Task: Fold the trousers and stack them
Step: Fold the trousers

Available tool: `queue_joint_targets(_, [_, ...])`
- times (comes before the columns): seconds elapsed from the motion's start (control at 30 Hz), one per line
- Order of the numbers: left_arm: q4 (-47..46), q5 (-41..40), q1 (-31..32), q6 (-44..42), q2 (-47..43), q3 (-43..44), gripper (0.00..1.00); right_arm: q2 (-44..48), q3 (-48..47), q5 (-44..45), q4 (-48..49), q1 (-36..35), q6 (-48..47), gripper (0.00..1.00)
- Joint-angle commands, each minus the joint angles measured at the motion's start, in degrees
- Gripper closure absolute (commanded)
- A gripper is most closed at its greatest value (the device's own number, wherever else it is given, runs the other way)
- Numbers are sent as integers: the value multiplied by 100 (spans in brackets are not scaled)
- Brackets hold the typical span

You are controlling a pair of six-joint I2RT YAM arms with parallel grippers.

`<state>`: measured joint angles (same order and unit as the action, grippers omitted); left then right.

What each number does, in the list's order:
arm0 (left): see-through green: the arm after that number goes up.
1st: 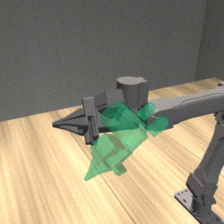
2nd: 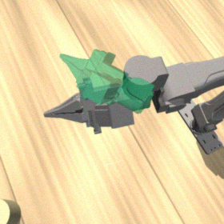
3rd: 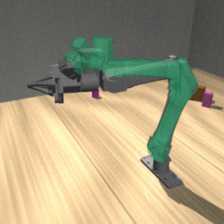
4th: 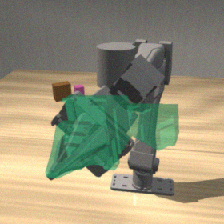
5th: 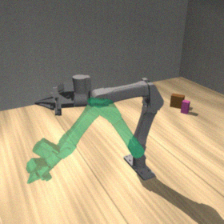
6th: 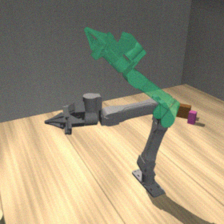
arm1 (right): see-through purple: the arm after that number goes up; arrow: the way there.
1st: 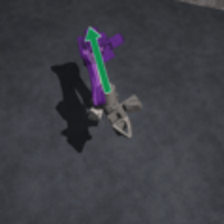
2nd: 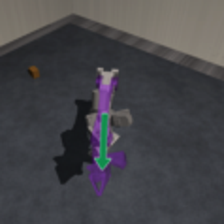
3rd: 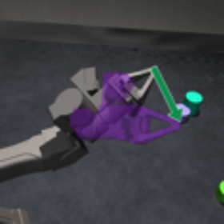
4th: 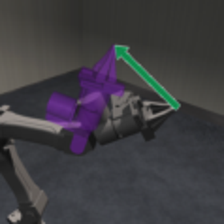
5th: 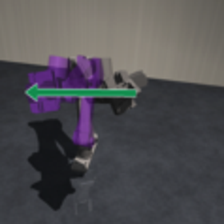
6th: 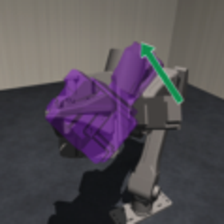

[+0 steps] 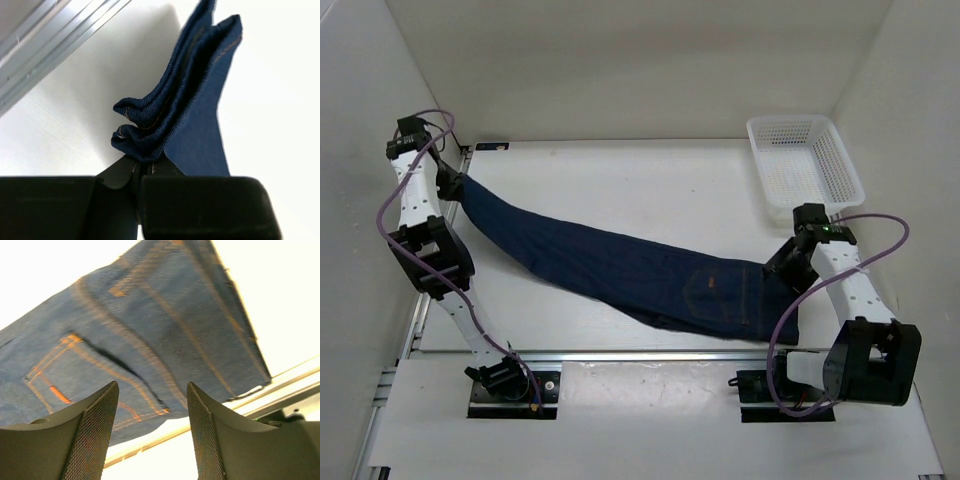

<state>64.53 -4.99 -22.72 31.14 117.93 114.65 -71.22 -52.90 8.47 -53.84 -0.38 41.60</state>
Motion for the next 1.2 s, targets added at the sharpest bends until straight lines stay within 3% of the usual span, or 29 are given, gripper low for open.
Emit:
queue_joint_targets(0.0, [112,322,40,-432,-481,487,90,144,122,-460,-117,449,-48,38])
queue_joint_targets(0.23, [524,718,40,-810,-412,1629,90,-778,210,-662,277,583,-30,37])
queue_joint_targets(0.33, [771,719,40,-811,-280,2376,90,-1305,-25,-724,523,277,-30,37])
queue_joint_targets(0.67, [657,1570,-13,-1136,-384,2870,90,-3808,-1519,-767,788,-1962,655,37])
queue_joint_targets(0.83, [604,1643,153,-1356,-657,2362,90,-4128,-2617,-646,613,-2536,797,37])
queue_joint_targets(1.17, [122,1370,469,-1400,-2018,-35,90,-2355,-2963,84,32,-2607,15,32])
